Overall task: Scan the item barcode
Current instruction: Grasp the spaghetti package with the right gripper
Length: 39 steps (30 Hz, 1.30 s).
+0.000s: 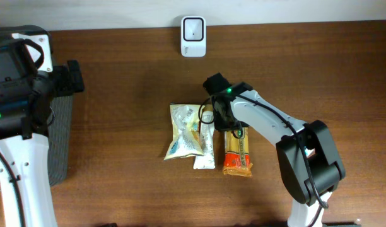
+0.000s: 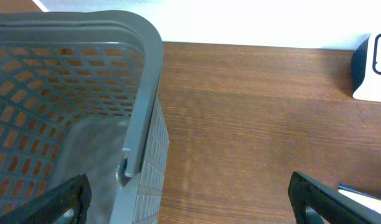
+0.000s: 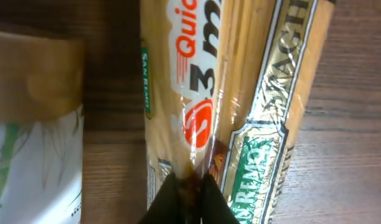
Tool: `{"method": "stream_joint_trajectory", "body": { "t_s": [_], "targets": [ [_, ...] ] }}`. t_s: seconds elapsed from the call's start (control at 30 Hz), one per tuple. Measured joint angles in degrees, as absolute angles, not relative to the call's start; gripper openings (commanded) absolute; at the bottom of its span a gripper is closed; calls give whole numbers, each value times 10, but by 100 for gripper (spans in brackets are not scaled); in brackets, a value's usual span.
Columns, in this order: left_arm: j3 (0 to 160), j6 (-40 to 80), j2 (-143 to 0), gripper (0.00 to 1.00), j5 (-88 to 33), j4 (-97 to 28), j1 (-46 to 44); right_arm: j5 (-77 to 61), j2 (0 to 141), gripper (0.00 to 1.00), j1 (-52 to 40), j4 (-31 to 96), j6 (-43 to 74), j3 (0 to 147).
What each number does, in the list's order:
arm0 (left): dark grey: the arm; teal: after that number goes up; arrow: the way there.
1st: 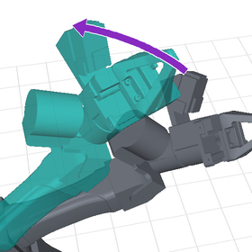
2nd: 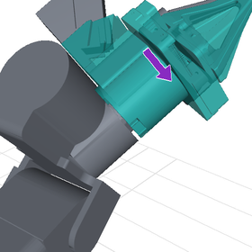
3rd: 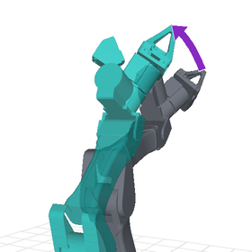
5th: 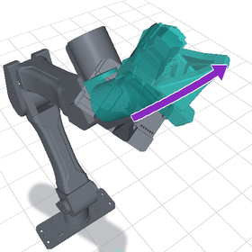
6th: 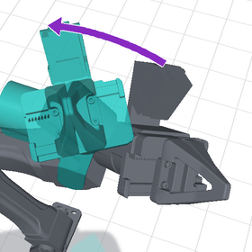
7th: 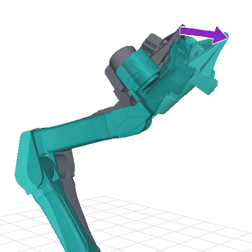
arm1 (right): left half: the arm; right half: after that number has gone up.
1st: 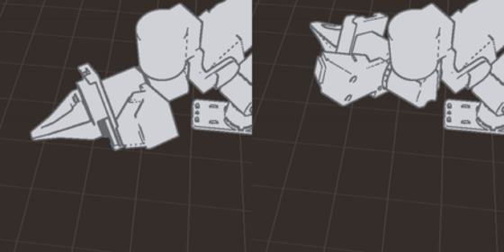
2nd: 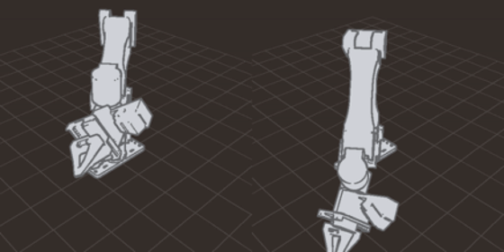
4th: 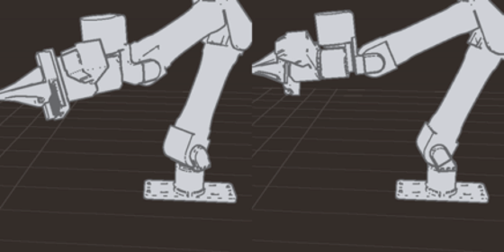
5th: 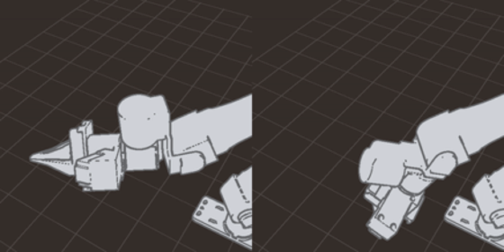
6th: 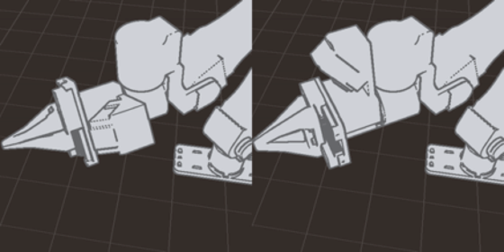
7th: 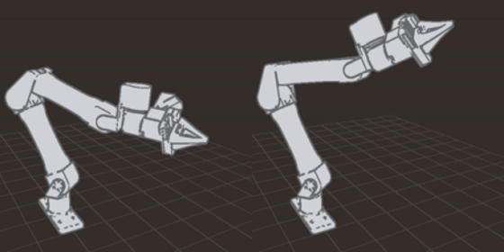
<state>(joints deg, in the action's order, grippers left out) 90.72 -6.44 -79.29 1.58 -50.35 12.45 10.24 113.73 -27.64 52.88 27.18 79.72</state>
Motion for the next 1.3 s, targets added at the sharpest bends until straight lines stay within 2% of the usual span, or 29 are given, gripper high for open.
{"method": "stream_joint_trajectory", "body": {
  "t_s": [0.17,0.27,0.37,0.4,0.43,0.47,0.57,0.6,0.73,0.93,0.97,1.1,1.3],
  "targets": [
    [907,-64,-793,99,16,-503,124,57,1141,4,-274,600,227,842],
    [907,-64,-793,99,16,-503,124,-116,1140,4,-264,630,132,932],
    [907,-64,-793,99,16,-503,124,-318,1136,5,-229,631,54,938],
    [907,-64,-793,99,16,-503,124,-338,1136,19,-214,631,41,935],
    [907,-64,-793,99,16,-503,124,-331,1136,31,-202,631,40,930],
    [907,-64,-793,99,16,-503,124,-308,1135,33,-197,632,43,925],
    [907,-64,-793,99,16,-503,124,-148,1136,33,-236,620,80,901],
    [907,-64,-793,99,16,-503,124,-63,1141,33,-277,601,112,894],
    [907,-64,-793,99,16,-504,124,58,1172,33,-329,576,158,890],
    [907,-64,-793,99,16,-503,124,112,1207,56,-363,564,180,891],
    [907,-64,-793,99,16,-503,124,111,1210,57,-364,575,182,898],
    [907,-64,-793,99,16,-503,124,128,1226,54,-366,565,181,907],
    [907,-64,-793,99,16,-504,124,198,1241,27,-375,572,189,914]
  ]
}}
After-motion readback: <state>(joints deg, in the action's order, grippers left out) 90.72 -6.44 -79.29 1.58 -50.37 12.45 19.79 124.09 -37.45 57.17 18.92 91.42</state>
